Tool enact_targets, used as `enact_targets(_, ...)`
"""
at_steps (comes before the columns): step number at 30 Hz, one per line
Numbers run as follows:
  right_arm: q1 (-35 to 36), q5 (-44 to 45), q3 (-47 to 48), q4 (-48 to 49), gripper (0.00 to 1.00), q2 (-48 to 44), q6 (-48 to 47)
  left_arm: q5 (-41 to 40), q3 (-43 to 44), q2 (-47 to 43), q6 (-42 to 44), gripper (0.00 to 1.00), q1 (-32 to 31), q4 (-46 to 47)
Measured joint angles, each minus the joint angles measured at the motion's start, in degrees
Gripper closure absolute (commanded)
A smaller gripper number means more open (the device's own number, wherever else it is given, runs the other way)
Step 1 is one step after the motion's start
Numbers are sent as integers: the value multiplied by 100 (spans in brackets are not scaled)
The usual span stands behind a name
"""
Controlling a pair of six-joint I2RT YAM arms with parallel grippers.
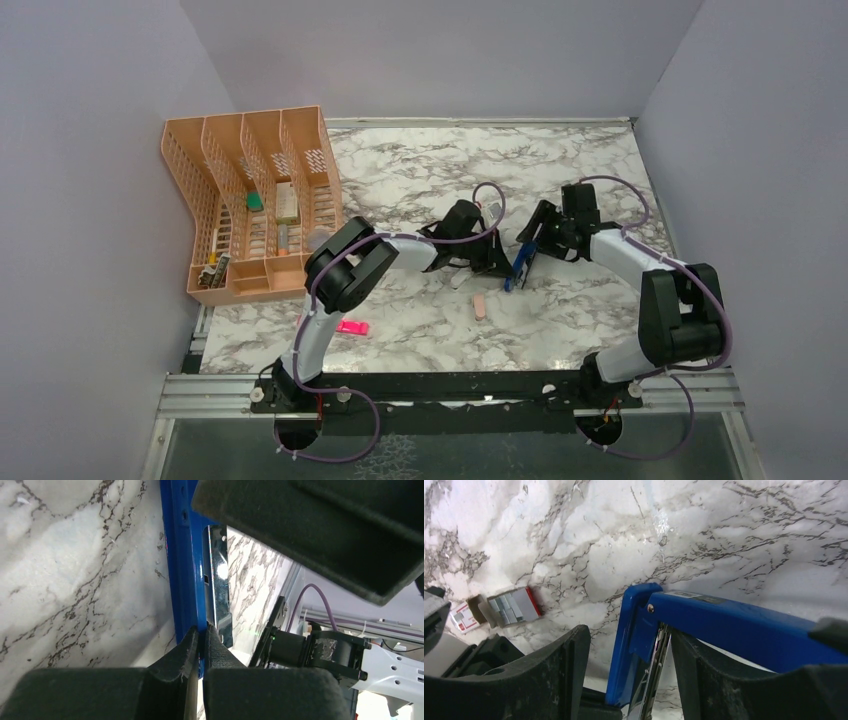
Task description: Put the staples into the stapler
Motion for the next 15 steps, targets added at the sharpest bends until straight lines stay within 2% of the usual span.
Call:
enact_targets(3,4,-37,-70,48,36,-7,-22,33,0,46,-39,100,26,94)
enact_targets(15,37,87,-20,-48,24,42,-116,81,-109,133,-479,100,243,428)
